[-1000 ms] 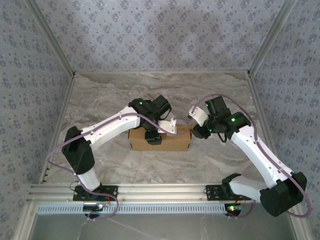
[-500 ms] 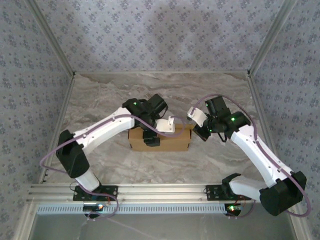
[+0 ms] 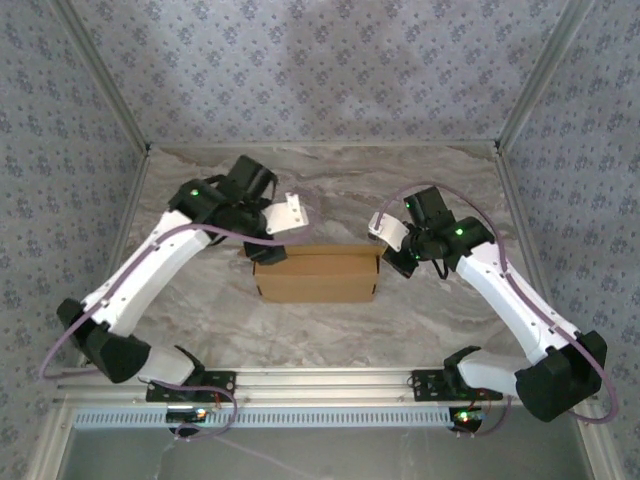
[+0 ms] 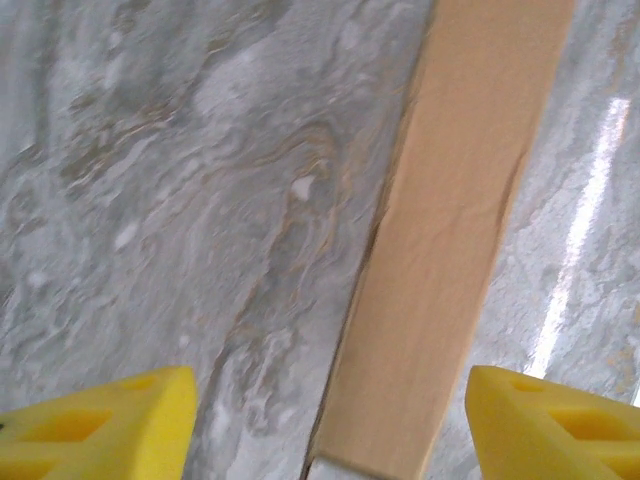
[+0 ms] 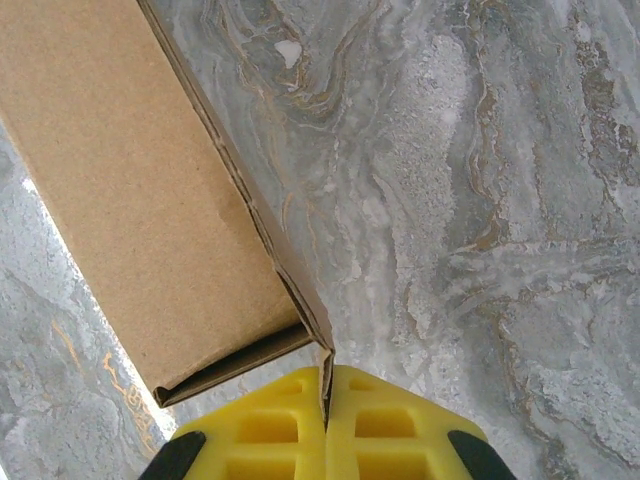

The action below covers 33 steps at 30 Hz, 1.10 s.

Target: Fold the paper box

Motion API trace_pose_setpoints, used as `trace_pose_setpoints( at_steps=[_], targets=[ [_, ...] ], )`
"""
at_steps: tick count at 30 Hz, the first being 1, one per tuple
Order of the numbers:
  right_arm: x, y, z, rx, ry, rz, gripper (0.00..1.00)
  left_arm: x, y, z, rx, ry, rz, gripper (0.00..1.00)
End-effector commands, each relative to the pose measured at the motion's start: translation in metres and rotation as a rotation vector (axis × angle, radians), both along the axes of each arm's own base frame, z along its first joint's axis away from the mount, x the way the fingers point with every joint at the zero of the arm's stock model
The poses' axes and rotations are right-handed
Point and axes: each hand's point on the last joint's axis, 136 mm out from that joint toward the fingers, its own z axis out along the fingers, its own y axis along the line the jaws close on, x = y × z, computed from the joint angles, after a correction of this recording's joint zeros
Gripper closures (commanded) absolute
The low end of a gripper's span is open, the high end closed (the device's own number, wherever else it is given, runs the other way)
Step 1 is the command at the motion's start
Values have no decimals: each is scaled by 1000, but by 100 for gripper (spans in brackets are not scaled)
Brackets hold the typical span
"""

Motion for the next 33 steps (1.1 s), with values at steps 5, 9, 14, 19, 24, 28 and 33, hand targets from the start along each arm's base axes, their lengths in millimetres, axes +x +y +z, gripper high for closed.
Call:
trace_pose_setpoints(
  at_steps=[5,9,14,19,24,28,33],
  targets=[
    [0,-9,-1,-68,-32,6,100,-28,41,-27,15,73,88,36],
    [-2,-12,-2,-74,-41,0,100,-34,48,-33,-20,55,90,39],
    [-8,-14,-3,-85,-53,11,100,-37,60,-47,1,-6,62,48],
    [-16,-14,-5,-125,-73,38,100,-33,52,-47,-81,-83,-3,46],
    [-29,-17,-8,-119,-106,54,100,-26,34,-16,-234,-236,-83,47],
    [-30,-14,0,-97,-116,56,100,-19,40,-1,-189,-240,-77,58],
    [-34,-9,2,-102,-124,80,100,-27,38,4,-210,-231,-102,63]
  ],
)
